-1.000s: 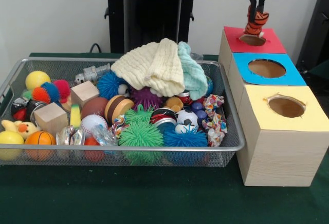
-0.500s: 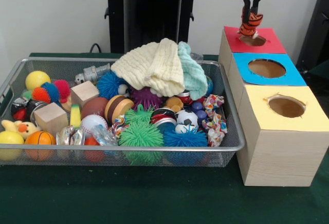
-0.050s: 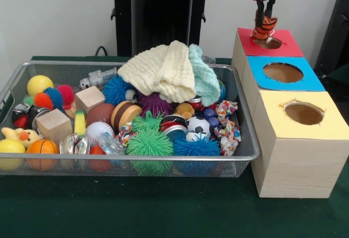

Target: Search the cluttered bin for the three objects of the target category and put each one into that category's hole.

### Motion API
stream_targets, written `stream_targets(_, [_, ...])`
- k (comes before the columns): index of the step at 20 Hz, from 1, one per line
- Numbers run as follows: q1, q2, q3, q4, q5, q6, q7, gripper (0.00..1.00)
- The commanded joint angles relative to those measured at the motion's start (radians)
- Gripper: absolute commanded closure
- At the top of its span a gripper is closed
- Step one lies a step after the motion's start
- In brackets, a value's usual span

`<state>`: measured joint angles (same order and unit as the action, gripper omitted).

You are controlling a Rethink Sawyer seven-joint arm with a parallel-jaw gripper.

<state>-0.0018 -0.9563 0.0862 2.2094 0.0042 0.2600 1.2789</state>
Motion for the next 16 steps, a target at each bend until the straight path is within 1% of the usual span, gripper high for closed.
stream_targets(1, [0.002,0.032,0.011,0.02,0.06,-0.066,0.278,1.0])
stream_targets(9, [-0.002,0.031,0.018,0.026,0.063,-0.082,0.279,1.0])
stream_targets(10, [-0.002,0.031,0.018,0.025,0.064,-0.083,0.279,0.0])
stream_targets(16, [-0.007,0.028,0.023,0.03,0.062,-0.09,0.275,0.0])
